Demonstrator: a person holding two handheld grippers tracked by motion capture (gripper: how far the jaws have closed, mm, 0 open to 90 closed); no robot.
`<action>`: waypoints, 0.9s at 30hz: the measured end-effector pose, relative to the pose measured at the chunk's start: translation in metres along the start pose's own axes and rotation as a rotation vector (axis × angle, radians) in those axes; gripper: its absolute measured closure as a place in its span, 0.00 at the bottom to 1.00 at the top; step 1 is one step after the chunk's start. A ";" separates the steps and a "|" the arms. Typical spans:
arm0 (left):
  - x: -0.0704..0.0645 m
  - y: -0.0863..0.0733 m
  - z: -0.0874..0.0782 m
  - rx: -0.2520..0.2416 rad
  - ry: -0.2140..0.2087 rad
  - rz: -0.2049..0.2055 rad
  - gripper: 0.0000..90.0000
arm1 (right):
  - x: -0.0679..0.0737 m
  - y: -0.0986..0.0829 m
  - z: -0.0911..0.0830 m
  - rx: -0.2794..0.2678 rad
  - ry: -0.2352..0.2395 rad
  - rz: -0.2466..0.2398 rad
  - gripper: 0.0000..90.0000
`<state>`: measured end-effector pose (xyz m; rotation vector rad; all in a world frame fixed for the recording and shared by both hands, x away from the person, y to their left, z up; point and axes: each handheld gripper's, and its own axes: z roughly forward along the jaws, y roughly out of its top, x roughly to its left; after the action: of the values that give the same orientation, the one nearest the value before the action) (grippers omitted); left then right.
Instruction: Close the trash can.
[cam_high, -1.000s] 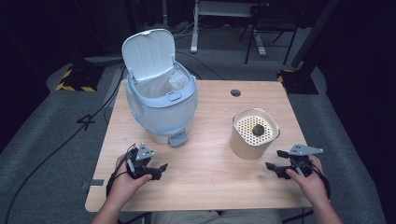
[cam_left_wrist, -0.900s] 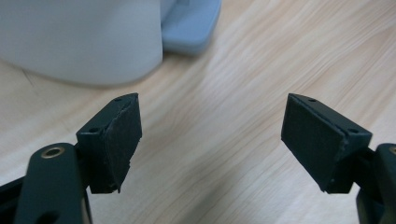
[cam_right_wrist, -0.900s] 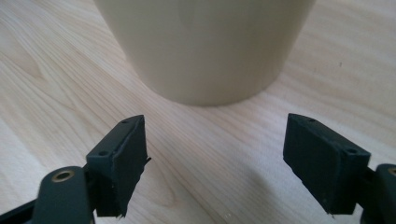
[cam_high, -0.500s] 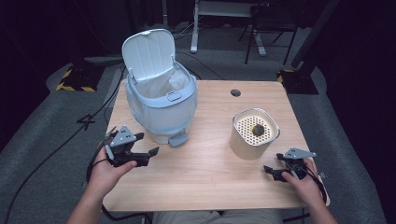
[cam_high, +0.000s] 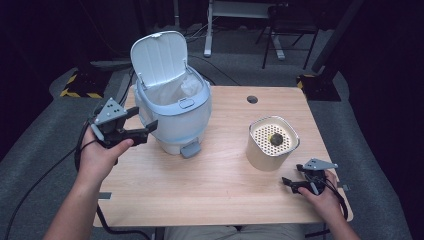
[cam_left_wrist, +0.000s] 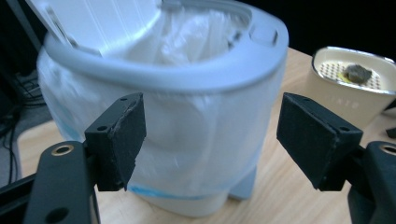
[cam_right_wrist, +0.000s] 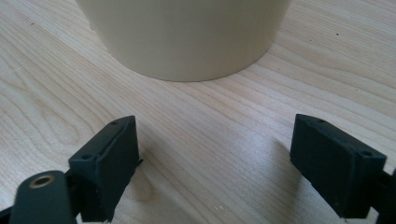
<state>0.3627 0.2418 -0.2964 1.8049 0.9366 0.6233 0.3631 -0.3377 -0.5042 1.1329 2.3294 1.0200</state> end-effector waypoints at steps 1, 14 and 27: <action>0.002 0.005 0.000 -0.004 0.001 0.001 0.28 | 0.000 0.000 0.000 0.000 0.000 -0.001 0.18; 0.027 0.049 0.010 -0.063 -0.020 0.004 0.30 | 0.000 0.000 0.000 0.001 -0.003 -0.001 0.17; 0.069 0.067 0.033 -0.096 0.107 -0.080 0.32 | 0.001 0.000 0.000 -0.001 -0.007 0.008 0.17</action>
<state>0.4488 0.2649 -0.2474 1.6543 1.0288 0.7076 0.3626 -0.3368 -0.5043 1.1437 2.3206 1.0186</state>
